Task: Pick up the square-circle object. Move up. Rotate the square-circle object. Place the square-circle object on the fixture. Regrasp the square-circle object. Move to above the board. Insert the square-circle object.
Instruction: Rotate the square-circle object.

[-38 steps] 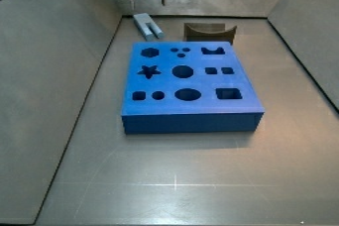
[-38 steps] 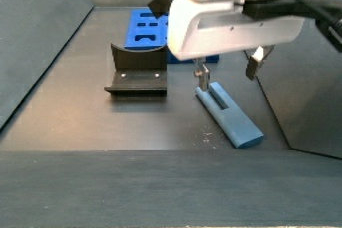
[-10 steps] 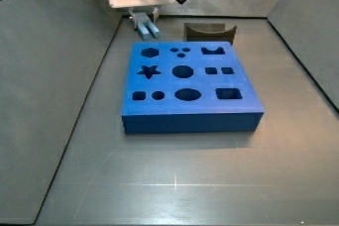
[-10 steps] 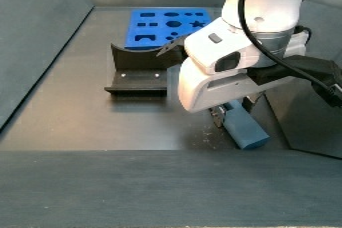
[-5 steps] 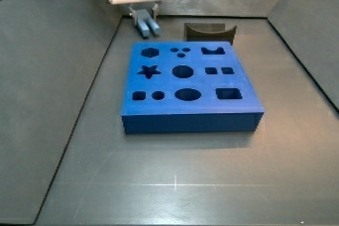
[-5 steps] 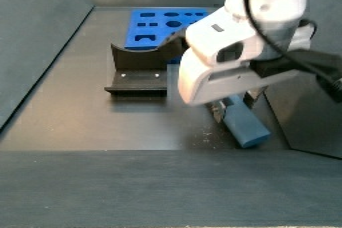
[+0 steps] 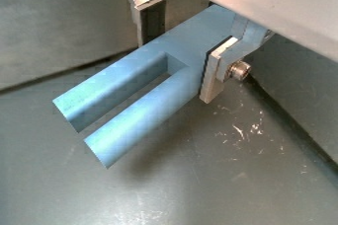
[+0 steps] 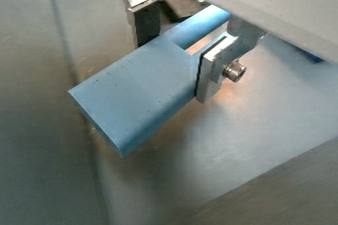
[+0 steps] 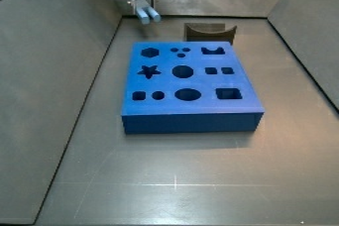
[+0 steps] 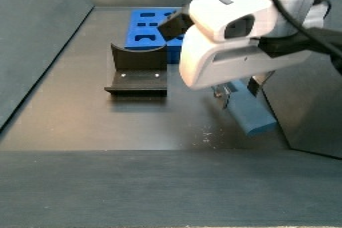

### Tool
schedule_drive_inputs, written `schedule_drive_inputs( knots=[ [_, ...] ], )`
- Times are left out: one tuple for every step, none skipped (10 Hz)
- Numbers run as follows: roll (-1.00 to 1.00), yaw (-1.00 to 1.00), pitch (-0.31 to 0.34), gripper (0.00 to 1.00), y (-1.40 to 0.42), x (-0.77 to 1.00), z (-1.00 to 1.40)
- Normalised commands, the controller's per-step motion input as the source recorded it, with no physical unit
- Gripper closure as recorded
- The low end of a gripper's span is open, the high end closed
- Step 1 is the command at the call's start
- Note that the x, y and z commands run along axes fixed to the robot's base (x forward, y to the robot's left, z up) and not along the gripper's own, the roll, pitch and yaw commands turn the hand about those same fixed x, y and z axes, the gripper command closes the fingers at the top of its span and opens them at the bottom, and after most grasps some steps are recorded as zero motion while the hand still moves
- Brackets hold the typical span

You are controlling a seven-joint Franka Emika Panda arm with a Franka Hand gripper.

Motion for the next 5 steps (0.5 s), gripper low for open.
schedule_drive_inputs(
  knots=[
    [0.03, 0.01, -0.008, 1.0, -1.0, -0.06, -0.07],
    [0.07, 0.02, -0.039, 1.0, -0.85, -0.03, -0.06],
    [0.08, 0.02, -0.052, 1.0, -0.72, -0.03, -0.04],
    [0.1, 0.02, -0.065, 1.0, -0.48, -0.05, 0.01],
    [0.12, 0.02, -0.073, 1.0, -0.22, -0.05, 0.03]
  ],
)
